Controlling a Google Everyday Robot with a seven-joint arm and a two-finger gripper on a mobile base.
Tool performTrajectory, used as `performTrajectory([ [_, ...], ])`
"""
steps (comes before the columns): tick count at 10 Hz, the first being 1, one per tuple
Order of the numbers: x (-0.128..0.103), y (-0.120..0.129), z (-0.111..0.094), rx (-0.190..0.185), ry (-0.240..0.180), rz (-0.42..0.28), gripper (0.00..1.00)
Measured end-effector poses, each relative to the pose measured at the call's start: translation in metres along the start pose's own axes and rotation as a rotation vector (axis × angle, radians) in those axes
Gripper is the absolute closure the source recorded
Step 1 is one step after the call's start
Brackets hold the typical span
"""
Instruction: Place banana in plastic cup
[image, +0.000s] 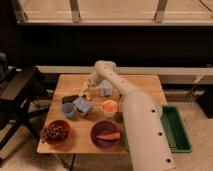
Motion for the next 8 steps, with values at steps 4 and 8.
performTrajectory([
  [4, -0.01, 0.009, -0.029, -0.049, -0.045, -0.016, 1.0],
  [8, -0.035, 0.062, -0.104, -0.121, -0.087, -0.18, 1.0],
])
